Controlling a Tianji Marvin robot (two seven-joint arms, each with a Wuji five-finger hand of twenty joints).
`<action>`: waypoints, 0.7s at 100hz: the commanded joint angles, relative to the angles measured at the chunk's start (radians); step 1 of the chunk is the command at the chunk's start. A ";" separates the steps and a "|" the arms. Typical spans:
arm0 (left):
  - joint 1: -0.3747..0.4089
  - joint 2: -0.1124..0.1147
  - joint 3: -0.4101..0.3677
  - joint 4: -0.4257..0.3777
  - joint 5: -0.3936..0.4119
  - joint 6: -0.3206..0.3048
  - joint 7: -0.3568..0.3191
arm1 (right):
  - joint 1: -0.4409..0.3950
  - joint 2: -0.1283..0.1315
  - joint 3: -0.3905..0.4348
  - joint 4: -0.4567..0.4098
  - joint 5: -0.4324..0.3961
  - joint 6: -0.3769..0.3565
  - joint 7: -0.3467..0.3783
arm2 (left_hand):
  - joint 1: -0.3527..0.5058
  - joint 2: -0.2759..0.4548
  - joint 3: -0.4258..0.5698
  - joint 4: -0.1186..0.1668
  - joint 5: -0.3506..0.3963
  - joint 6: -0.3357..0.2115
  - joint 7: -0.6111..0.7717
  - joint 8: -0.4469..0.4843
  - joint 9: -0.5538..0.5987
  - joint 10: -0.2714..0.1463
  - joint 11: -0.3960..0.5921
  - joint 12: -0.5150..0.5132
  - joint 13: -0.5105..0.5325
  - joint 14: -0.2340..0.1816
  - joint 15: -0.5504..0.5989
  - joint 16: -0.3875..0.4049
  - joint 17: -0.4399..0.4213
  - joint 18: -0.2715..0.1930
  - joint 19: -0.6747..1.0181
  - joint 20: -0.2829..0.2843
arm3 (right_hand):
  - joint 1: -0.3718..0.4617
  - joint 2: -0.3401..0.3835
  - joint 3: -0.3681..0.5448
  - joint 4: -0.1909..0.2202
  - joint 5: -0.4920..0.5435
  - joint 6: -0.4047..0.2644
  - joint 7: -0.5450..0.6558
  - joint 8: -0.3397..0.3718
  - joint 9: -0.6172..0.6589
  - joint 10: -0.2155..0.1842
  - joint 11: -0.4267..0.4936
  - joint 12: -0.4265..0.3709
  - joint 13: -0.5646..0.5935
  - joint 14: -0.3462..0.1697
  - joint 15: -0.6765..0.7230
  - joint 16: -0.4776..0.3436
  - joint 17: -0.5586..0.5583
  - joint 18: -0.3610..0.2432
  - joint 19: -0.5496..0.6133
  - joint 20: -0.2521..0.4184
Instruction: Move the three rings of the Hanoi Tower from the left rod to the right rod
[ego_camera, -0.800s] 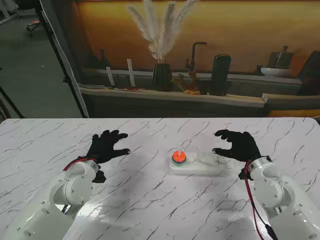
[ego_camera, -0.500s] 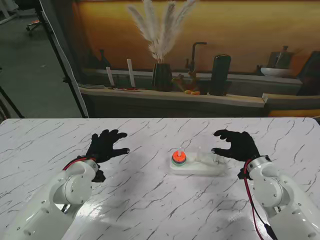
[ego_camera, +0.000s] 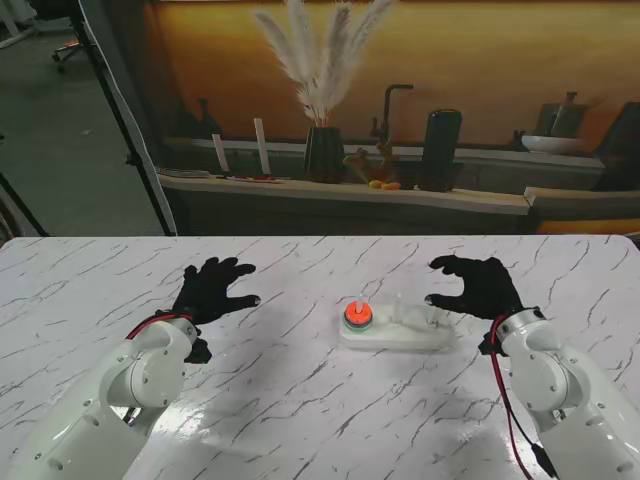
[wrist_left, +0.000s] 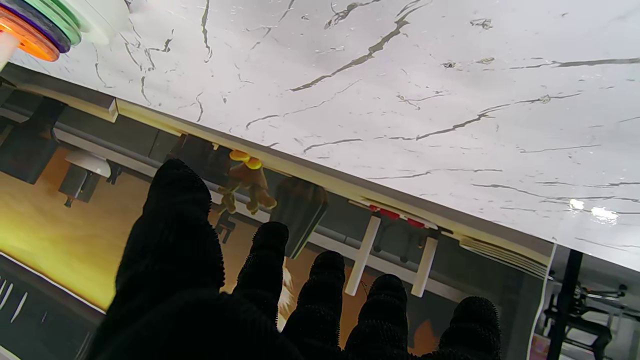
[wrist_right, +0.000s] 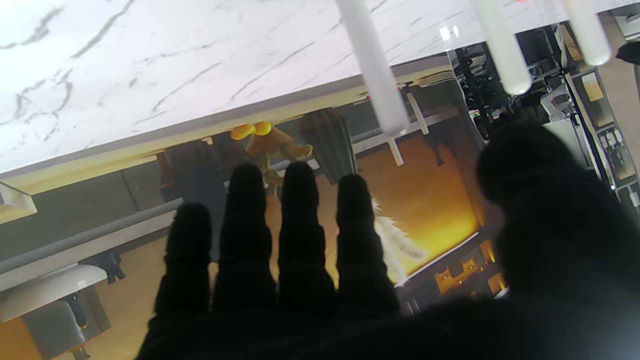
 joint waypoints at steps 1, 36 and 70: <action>0.001 -0.002 0.001 0.006 -0.001 -0.024 -0.013 | -0.014 -0.002 0.000 -0.005 0.002 -0.007 0.002 | 0.009 0.028 -0.013 -0.022 -0.031 0.003 -0.011 -0.014 -0.036 0.002 -0.012 -0.018 -0.023 -0.022 -0.019 -0.002 -0.010 0.028 -0.042 -0.001 | -0.041 -0.027 0.021 0.022 0.022 -0.024 -0.010 -0.012 -0.048 -0.004 -0.018 -0.010 -0.028 0.003 -0.022 -0.015 -0.027 0.315 -0.021 -0.011; -0.004 -0.002 0.010 0.009 -0.007 -0.018 -0.015 | -0.019 0.002 0.042 -0.022 -0.027 -0.023 0.001 | 0.009 0.028 -0.013 -0.022 -0.030 0.005 -0.010 -0.014 -0.033 0.005 -0.011 -0.016 -0.025 -0.023 -0.020 -0.003 -0.010 0.027 -0.043 -0.001 | -0.099 -0.038 0.054 0.019 -0.019 -0.023 -0.045 -0.015 -0.090 -0.002 -0.052 -0.019 -0.062 -0.001 -0.066 -0.024 -0.065 0.324 -0.068 -0.022; -0.004 -0.003 0.022 0.009 -0.013 -0.015 -0.019 | -0.043 0.016 0.107 -0.011 -0.072 -0.056 0.035 | 0.009 0.027 -0.014 -0.023 -0.027 0.005 -0.009 -0.014 -0.031 0.006 -0.011 -0.015 -0.026 -0.023 -0.021 -0.004 -0.010 0.026 -0.044 -0.002 | -0.143 -0.020 0.066 0.025 -0.076 -0.017 -0.087 -0.022 -0.124 0.005 -0.077 -0.022 -0.090 -0.001 -0.096 -0.027 -0.096 0.333 -0.107 -0.026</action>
